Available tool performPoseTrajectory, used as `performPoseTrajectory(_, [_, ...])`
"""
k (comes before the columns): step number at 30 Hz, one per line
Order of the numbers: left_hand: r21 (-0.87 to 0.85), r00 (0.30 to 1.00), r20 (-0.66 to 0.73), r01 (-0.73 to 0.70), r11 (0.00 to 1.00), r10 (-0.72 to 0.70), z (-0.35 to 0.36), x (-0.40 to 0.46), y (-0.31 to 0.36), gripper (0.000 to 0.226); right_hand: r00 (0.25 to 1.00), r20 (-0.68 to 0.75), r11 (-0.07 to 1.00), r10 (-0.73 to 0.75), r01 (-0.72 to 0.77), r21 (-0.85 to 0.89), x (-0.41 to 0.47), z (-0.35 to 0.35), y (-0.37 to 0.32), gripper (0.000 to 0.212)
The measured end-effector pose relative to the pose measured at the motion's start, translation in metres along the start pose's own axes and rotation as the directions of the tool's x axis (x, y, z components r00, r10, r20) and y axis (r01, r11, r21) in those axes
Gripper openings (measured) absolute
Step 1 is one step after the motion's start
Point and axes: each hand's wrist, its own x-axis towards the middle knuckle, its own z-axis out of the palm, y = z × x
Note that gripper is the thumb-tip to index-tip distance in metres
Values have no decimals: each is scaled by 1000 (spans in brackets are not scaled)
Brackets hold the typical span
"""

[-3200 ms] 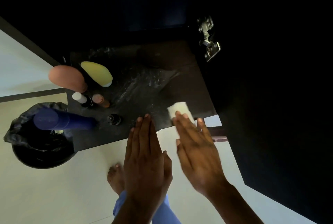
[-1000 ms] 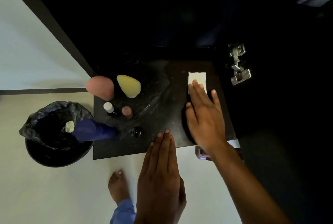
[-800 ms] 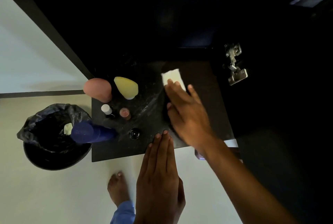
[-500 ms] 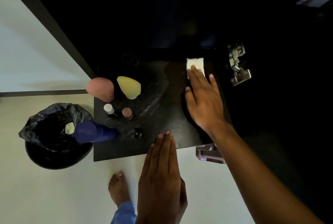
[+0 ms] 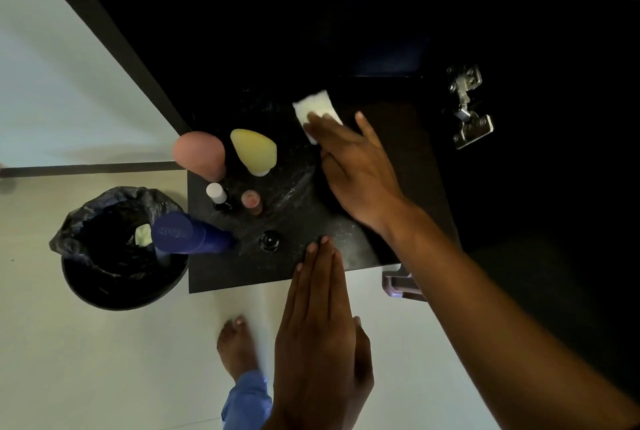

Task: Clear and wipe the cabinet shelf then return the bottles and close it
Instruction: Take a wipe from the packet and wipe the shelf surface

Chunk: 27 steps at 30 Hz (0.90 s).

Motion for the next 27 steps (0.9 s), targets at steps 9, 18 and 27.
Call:
performPoseTrajectory(9, [44, 996, -90, -25, 999, 29, 15, -24, -32, 112, 995, 88, 999, -50, 50, 5, -183, 13, -28, 52])
performPoseTrajectory(18, [10, 998, -9, -55, 998, 55, 6, -35, -22, 105, 980, -45, 976, 192, -196, -96, -106, -6, -1, 56])
performPoseTrajectory(27, [35, 996, 38, -78, 996, 77, 10, -32, -33, 109, 994, 103, 994, 42, -32, -100, -175, 6, -28, 61])
